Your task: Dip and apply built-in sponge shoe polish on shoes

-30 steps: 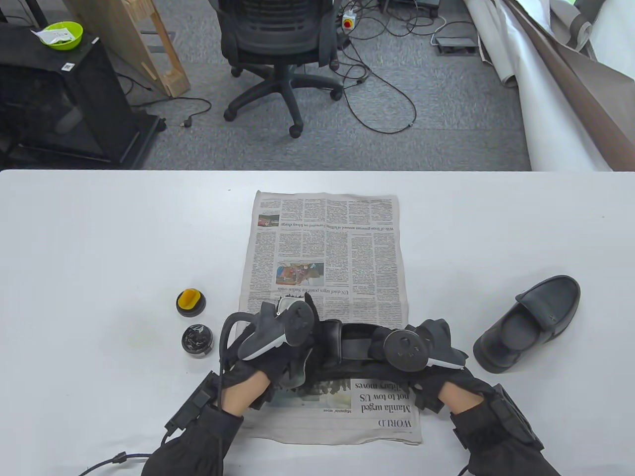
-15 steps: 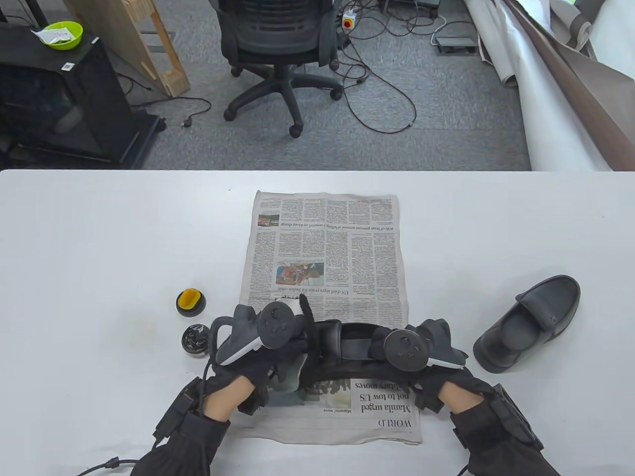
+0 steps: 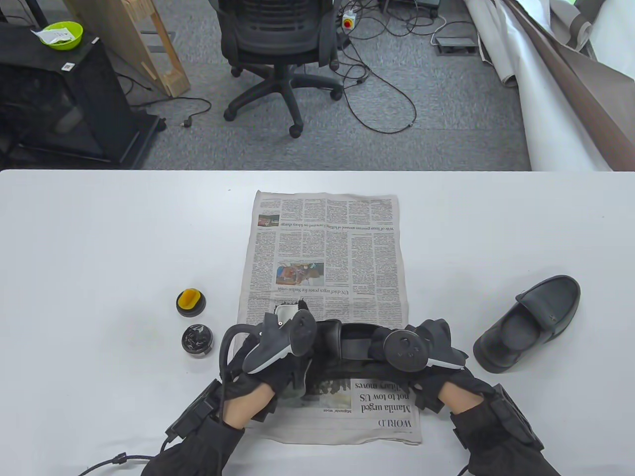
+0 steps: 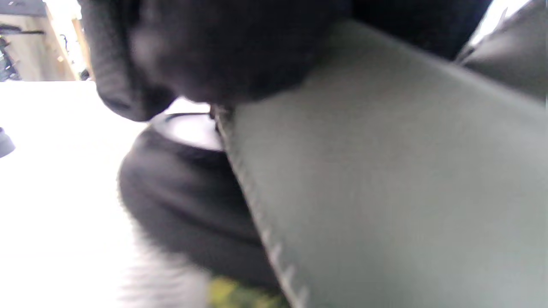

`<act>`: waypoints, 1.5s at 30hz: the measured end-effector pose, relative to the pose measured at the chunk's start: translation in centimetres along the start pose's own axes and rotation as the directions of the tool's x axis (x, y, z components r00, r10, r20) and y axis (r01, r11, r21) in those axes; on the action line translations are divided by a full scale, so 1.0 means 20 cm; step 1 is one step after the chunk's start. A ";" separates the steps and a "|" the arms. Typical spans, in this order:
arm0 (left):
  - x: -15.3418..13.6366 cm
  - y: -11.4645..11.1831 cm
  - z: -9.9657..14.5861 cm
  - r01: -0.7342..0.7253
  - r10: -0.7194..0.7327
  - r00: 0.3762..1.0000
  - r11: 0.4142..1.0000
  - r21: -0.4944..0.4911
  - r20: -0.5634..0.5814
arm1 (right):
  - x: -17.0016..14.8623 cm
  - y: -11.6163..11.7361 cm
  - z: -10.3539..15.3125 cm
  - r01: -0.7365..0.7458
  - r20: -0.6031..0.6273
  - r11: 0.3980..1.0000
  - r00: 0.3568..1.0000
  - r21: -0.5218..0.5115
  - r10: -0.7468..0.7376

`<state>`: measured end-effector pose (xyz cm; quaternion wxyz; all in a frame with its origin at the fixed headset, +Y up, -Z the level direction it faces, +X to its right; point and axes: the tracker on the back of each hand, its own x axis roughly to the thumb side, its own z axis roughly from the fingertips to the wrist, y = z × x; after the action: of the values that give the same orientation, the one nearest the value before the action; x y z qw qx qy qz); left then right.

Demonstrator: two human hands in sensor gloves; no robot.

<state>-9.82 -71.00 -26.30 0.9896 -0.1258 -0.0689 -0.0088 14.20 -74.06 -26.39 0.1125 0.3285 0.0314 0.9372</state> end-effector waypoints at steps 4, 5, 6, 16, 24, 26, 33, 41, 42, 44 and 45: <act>-0.10 0.01 -0.01 0.038 -0.046 0.995 0.995 -0.088 -0.090 | 0.00 0.00 0.00 -0.001 0.000 1.000 1.000 0.002 0.001; -0.13 0.02 -0.01 0.059 -0.068 0.992 0.994 -0.089 -0.109 | 0.00 0.00 0.00 -0.003 0.000 1.000 1.000 0.002 0.003; -0.14 0.02 -0.01 0.073 -0.084 0.989 0.993 -0.092 -0.118 | 0.00 0.00 0.00 -0.003 -0.001 1.000 1.000 0.002 0.003; 0.02 0.03 0.07 -0.284 0.280 0.931 0.959 -0.016 0.235 | 0.00 0.00 0.00 -0.005 0.002 1.000 1.000 0.005 0.005; 0.13 -0.05 0.08 -0.150 0.151 0.970 0.989 -0.019 0.189 | 0.00 0.00 0.00 -0.010 0.002 1.000 1.000 0.004 0.010; 0.11 -0.05 0.07 -0.092 0.101 0.981 0.994 -0.060 0.165 | 0.00 0.00 0.00 -0.008 0.002 1.000 1.000 0.005 0.008; -0.05 -0.04 0.01 0.018 -0.001 0.998 0.969 -0.247 0.068 | 0.00 0.00 0.00 -0.008 0.000 1.000 1.000 0.005 0.008; -0.30 0.13 0.05 0.042 -0.052 0.996 0.991 -0.125 -0.079 | 0.00 0.00 0.00 -0.007 0.002 1.000 1.000 0.007 0.007; -0.34 0.16 0.06 0.011 -0.018 0.995 0.997 -0.075 -0.097 | 0.00 0.00 0.00 -0.006 0.002 1.000 1.000 0.007 0.005; -0.48 0.25 0.10 -0.033 0.043 0.984 0.998 0.059 -0.174 | 0.00 0.00 0.00 -0.003 0.003 1.000 1.000 0.008 0.003; -0.51 0.27 0.10 -0.036 0.052 0.981 0.996 0.087 -0.187 | 0.00 0.00 0.00 -0.003 0.003 1.000 1.000 0.007 0.003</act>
<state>-19.97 -65.35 -27.05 0.9960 -0.0848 0.0281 0.0039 14.14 -74.04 -26.41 0.1099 0.3302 0.0342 0.9369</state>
